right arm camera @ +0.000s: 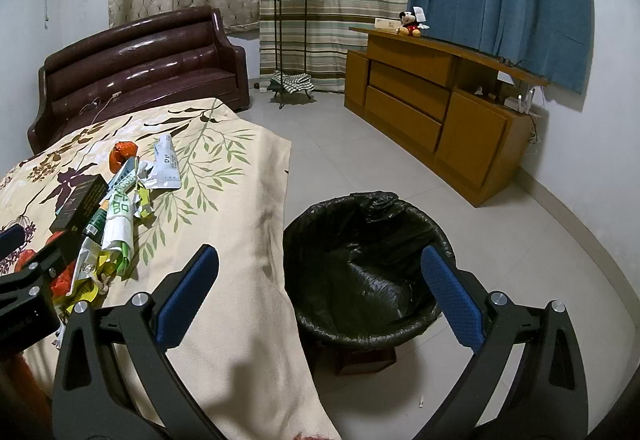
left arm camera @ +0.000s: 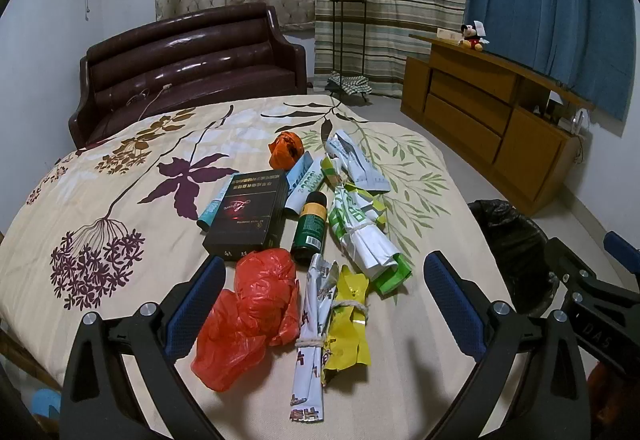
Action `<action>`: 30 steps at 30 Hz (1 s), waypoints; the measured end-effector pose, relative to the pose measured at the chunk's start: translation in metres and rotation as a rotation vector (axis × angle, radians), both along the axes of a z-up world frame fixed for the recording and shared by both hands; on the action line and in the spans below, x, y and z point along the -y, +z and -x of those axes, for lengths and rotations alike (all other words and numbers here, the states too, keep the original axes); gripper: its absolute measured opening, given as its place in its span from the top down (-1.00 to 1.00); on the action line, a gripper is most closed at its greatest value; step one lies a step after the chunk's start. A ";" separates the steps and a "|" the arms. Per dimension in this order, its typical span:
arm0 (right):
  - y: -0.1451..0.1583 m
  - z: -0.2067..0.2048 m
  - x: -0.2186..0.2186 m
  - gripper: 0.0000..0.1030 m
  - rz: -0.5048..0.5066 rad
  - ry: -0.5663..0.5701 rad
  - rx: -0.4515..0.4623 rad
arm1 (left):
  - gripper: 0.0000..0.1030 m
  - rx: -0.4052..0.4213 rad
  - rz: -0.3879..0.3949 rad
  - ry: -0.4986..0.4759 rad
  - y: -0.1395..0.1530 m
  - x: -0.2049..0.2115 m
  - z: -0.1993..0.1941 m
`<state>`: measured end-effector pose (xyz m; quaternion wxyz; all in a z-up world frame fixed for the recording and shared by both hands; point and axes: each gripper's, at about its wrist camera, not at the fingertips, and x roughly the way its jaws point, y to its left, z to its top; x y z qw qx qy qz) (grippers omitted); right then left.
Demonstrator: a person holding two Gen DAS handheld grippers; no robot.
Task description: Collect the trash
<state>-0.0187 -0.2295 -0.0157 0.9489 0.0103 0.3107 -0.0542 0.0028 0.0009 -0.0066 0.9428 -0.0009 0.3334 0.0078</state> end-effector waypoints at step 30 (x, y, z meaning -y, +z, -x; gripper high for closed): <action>0.000 -0.001 -0.001 -0.92 -0.003 0.000 -0.005 | -0.88 -0.008 0.003 -0.003 -0.006 0.000 -0.001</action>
